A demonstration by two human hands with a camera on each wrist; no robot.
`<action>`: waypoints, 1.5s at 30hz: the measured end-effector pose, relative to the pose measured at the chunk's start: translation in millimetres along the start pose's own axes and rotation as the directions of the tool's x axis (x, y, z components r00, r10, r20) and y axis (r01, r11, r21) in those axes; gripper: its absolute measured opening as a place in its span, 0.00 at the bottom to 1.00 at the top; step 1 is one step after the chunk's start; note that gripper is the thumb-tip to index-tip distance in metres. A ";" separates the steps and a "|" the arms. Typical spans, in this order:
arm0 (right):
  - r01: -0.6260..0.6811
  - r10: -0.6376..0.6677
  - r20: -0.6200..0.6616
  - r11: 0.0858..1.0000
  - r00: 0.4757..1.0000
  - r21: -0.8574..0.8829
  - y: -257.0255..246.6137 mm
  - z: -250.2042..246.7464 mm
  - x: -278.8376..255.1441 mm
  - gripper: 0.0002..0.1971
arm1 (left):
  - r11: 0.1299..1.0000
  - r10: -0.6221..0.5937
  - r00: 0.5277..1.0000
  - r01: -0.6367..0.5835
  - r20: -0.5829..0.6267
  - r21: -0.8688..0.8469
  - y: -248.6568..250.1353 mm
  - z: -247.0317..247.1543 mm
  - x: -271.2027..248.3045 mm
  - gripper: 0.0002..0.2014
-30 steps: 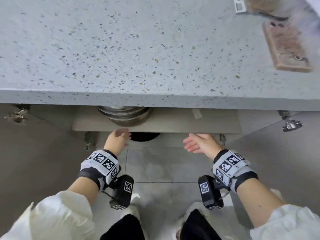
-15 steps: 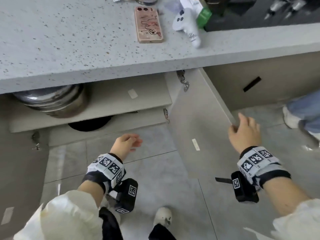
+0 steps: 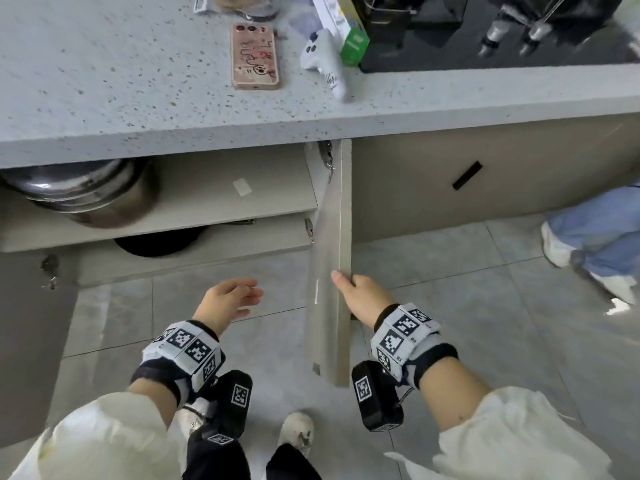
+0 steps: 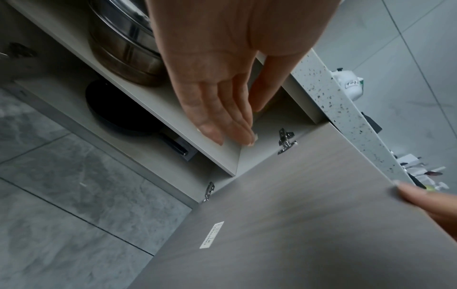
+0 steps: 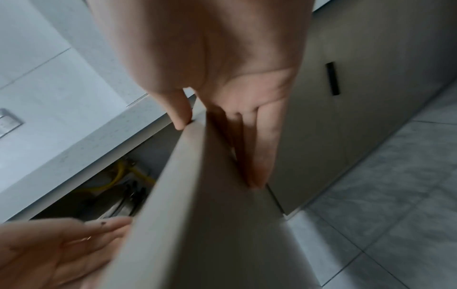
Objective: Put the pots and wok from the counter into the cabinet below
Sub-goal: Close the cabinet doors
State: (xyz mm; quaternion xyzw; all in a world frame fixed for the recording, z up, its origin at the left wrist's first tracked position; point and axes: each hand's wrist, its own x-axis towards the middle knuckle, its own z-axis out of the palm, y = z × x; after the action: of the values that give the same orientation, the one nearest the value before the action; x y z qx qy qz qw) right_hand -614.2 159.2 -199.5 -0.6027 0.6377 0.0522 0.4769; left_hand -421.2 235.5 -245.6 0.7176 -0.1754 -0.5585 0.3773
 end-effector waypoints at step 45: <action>0.231 -0.189 0.314 0.968 0.930 -0.100 -269.7 142.8 150.2 0.21 | 0.988 0.018 0.896 -0.084 -0.444 -0.129 92.6 -224.2 104.1 0.17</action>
State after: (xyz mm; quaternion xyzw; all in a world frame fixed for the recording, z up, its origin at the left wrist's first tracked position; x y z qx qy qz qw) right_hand -288.3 70.5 -240.3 -0.6834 0.4840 0.1352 0.5295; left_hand -163.3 182.4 -226.5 0.7914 -0.0630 -0.3825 0.4727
